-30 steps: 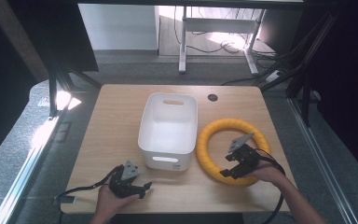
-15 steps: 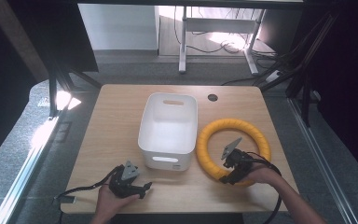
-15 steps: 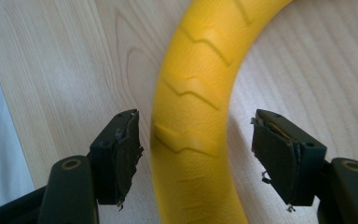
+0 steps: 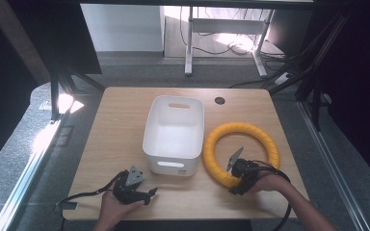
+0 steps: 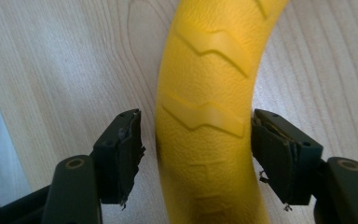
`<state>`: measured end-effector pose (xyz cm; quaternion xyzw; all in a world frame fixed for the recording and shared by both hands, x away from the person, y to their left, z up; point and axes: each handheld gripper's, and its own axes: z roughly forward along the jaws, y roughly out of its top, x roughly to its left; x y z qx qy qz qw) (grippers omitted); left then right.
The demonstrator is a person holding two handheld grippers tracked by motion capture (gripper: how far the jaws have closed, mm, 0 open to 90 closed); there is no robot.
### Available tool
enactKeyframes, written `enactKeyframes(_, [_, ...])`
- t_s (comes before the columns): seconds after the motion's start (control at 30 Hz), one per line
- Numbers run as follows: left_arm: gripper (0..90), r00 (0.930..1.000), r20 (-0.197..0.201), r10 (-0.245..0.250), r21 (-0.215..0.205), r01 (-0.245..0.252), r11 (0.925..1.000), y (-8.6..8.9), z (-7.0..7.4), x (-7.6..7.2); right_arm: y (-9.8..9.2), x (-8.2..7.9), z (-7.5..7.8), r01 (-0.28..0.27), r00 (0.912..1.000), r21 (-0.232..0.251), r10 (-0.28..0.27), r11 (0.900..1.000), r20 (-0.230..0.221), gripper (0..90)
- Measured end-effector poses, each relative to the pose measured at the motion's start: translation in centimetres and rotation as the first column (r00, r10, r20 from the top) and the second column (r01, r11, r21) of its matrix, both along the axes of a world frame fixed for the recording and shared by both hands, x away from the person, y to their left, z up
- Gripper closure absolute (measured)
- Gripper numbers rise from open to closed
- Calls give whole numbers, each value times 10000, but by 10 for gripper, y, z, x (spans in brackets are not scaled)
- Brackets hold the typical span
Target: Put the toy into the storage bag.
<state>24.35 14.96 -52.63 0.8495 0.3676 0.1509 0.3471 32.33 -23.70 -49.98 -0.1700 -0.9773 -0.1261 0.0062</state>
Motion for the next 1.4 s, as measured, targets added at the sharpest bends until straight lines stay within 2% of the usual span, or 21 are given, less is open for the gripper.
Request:
enactKeyframes(0.23, [197, 10000, -9, -6, -7, 6, 10000, 0, 0, 0, 4, 0, -2, -142, 9999, -97, 142, 9999, -11, 404])
enactKeyframes(0.37, [197, 10000, -11, -9, -23, 9, 10000, 0, 0, 0, 7, -1, -2, -322, 9987, -473, 340, 9984, 384, 489])
enactKeyframes(0.57, [197, 10000, 31, -30, -6, 30, 10000, 0, 0, 0, 12, 1, 0, -443, 9986, -873, 467, 9952, 260, 504])
enactKeyframes(0.7, [197, 10000, 23, -36, 2, 36, 10000, 0, 0, 0, 10, 1, 0, -357, 9990, -713, 374, 9968, 229, 506])
enactKeyframes(0.9, [197, 10000, 17, -35, 13, 35, 10000, 0, -1, 0, 5, 2, 3, -196, 9998, -64, 197, 9998, 79, 509])
enactKeyframes(1.07, [197, 10000, 33, -28, 1, 28, 10000, 0, 0, 0, -2, 5, 18, 57, 10000, 987, -56, 9951, -13, 510])
enactKeyframes(1.23, [197, 10000, 27, -38, 1, 38, 10000, 0, -1, 0, -12, 8, 34, 306, 9995, 2114, -276, 9769, -169, 511])
enactKeyframes(1.4, [197, 10000, 28, -36, 4, 36, 10000, -1, -1, 0, -20, 10, 45, 508, 9985, 2891, -432, 9560, -328, 511])
